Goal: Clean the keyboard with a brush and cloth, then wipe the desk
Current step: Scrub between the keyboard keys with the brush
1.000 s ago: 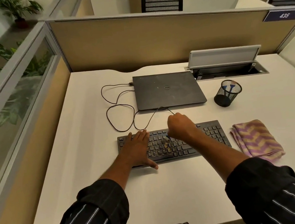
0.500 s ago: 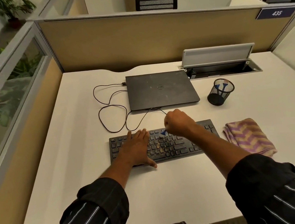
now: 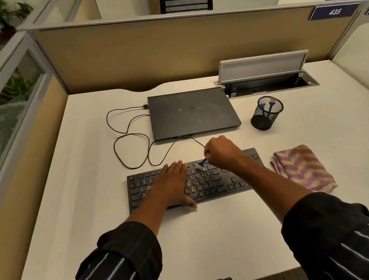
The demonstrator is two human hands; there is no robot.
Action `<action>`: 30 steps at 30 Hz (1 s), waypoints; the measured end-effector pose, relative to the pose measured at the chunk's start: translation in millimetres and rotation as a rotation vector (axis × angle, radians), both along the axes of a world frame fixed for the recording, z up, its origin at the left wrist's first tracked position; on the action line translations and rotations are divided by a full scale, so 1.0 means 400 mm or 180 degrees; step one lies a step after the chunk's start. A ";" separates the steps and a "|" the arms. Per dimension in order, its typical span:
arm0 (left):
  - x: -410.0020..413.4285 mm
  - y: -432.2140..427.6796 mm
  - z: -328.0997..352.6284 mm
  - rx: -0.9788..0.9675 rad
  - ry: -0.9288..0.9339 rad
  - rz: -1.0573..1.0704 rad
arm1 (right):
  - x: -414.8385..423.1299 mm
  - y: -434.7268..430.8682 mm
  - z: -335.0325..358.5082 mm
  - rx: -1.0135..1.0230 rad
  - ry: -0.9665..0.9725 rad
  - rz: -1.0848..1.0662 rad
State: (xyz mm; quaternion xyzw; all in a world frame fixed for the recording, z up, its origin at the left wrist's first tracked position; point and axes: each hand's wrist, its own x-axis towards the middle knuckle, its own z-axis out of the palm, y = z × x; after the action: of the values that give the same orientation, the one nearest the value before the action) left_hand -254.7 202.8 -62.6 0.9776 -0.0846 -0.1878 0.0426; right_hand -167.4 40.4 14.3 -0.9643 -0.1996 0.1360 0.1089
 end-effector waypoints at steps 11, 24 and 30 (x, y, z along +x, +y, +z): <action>0.014 -0.045 0.003 0.0059 -0.0040 0.0022 | 0.028 -0.064 0.018 -0.0276 0.0011 0.0015; 0.034 -0.098 0.000 0.0127 0.0053 0.0129 | 0.044 -0.111 0.020 -0.0064 0.0022 -0.0043; 0.036 -0.137 -0.015 0.0132 -0.0059 0.0263 | 0.020 -0.136 -0.006 -0.0271 0.0139 0.0418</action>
State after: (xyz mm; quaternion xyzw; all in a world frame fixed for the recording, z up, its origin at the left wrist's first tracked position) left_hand -240.3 148.0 -68.4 0.9827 -0.0406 -0.1785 0.0293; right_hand -159.6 -14.2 11.7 -0.9497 -0.2540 0.1722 0.0630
